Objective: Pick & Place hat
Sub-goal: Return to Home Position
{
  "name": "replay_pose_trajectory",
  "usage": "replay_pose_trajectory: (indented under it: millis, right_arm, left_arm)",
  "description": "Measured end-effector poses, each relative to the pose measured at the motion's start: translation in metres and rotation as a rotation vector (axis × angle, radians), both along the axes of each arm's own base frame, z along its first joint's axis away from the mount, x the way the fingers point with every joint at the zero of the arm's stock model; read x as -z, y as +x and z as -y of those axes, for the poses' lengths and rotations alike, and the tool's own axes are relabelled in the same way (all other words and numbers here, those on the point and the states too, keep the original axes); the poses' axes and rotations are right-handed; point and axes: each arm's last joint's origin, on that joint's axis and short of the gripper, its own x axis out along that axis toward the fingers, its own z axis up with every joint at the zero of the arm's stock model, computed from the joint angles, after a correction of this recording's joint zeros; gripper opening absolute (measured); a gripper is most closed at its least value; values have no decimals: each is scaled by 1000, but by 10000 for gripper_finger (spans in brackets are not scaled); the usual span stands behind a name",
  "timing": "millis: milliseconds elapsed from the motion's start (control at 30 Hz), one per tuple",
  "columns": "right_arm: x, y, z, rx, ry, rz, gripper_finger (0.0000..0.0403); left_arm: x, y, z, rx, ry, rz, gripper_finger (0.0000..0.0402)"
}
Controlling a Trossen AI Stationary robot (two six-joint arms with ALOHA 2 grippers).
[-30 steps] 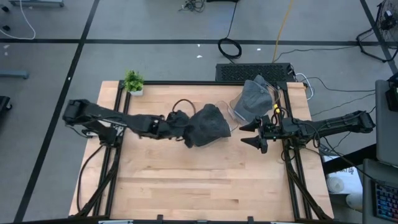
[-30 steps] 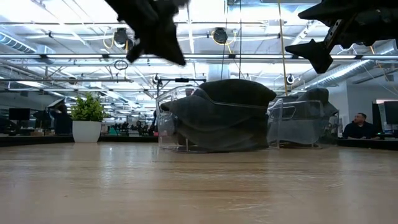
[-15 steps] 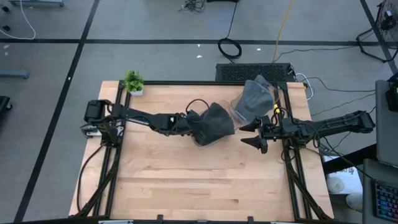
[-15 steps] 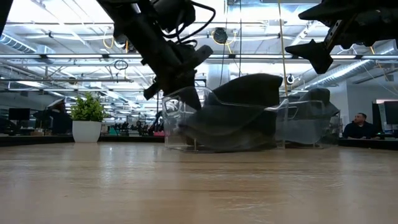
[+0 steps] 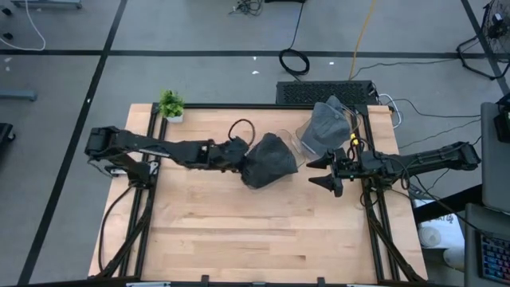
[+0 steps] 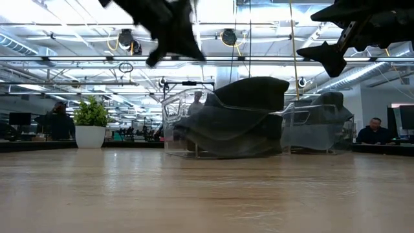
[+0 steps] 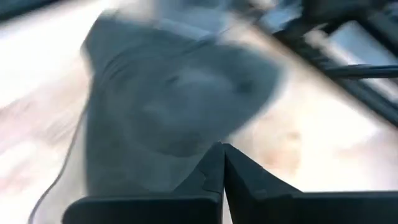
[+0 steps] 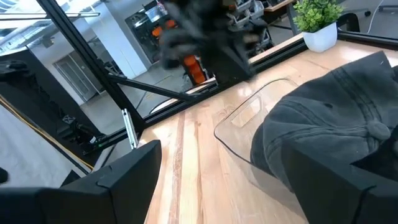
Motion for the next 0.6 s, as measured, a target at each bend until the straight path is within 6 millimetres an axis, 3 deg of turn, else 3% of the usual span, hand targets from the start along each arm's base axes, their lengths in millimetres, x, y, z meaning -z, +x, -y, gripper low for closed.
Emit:
replay_pose_trajectory:
  millis: [133,233,400,500,600]
  right_arm:
    - [-4,-2,-2,-71,-13,38,318]
    - [-15,-9,-4,-170,-39,145,318]
    - [-33,-26,-5,-263,-124,333,318]
    - [-38,-36,-6,-339,-147,399,318]
    - [-27,-40,-7,-411,-146,393,318]
  left_arm:
    - [-42,-17,11,75,60,170,7]
    - [-63,-39,32,149,189,213,23]
    - [-90,-94,71,185,466,283,30]
    - [-91,-128,79,287,559,229,25]
    - [-78,-149,83,292,390,264,19]
